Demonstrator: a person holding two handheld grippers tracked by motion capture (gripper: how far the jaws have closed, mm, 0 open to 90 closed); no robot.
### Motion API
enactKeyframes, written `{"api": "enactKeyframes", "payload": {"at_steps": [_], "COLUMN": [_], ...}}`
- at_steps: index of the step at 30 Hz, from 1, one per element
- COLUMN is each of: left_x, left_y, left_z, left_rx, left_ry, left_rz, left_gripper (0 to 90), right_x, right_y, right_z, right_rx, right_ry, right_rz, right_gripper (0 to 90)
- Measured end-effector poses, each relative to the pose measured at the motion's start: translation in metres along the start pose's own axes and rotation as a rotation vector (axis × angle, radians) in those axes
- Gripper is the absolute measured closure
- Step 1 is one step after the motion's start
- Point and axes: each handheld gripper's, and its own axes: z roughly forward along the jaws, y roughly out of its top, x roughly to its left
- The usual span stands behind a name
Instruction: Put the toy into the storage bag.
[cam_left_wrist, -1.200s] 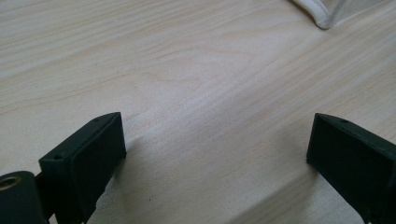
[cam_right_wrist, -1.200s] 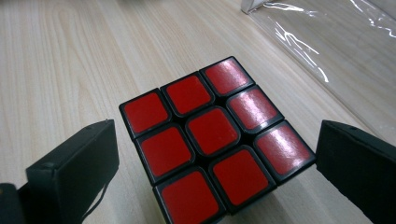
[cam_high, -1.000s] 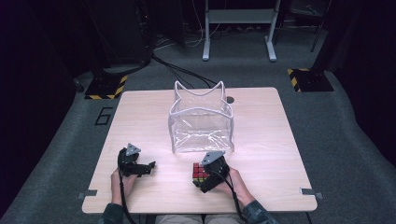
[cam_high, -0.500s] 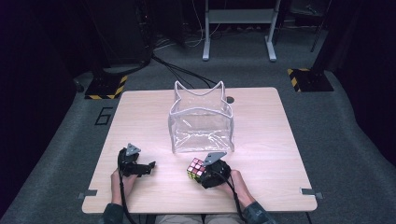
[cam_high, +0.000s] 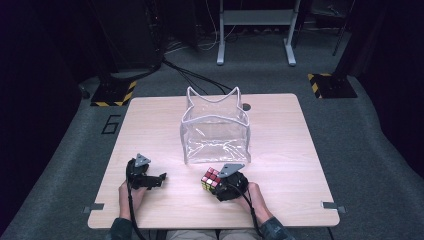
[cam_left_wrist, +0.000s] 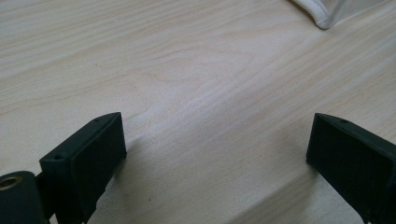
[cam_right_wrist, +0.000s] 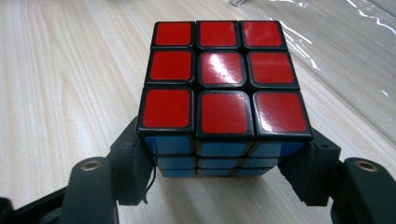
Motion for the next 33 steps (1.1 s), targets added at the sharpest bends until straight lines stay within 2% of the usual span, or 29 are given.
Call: {"api": "enactKeyframes", "payload": {"at_steps": [9,11,15,19,24,33], "left_x": [0.0,0.0,0.0,0.0,0.0,0.0], "left_y": [0.0,0.0,0.0,0.0,0.0,0.0], "left_z": [0.0,0.0,0.0,0.0,0.0,0.001], "left_rx": [0.0,-0.002,0.0,-0.001,0.0,-0.008], "left_ry": [0.001,-0.001,0.001,0.001,-0.002,0.001], "left_rz": [0.0,-0.001,0.001,0.002,-0.002,-0.008], "left_gripper": [4.4,4.4,4.4,4.4,4.4,4.4], "right_x": [-0.006,-0.006,-0.009,-0.012,-0.014,-0.021], "right_y": [-0.001,-0.001,0.0,0.001,0.004,0.008], "right_z": [-0.007,-0.01,-0.015,-0.021,-0.03,-0.04], "right_rx": [-0.009,-0.011,-0.025,-0.034,-0.044,-0.052], "right_ry": [-0.01,-0.012,-0.021,-0.033,-0.049,-0.072], "right_rz": [0.011,0.034,0.02,0.028,0.053,0.046], "right_gripper": [33.4,33.4,33.4,33.4,33.4,33.4]}}
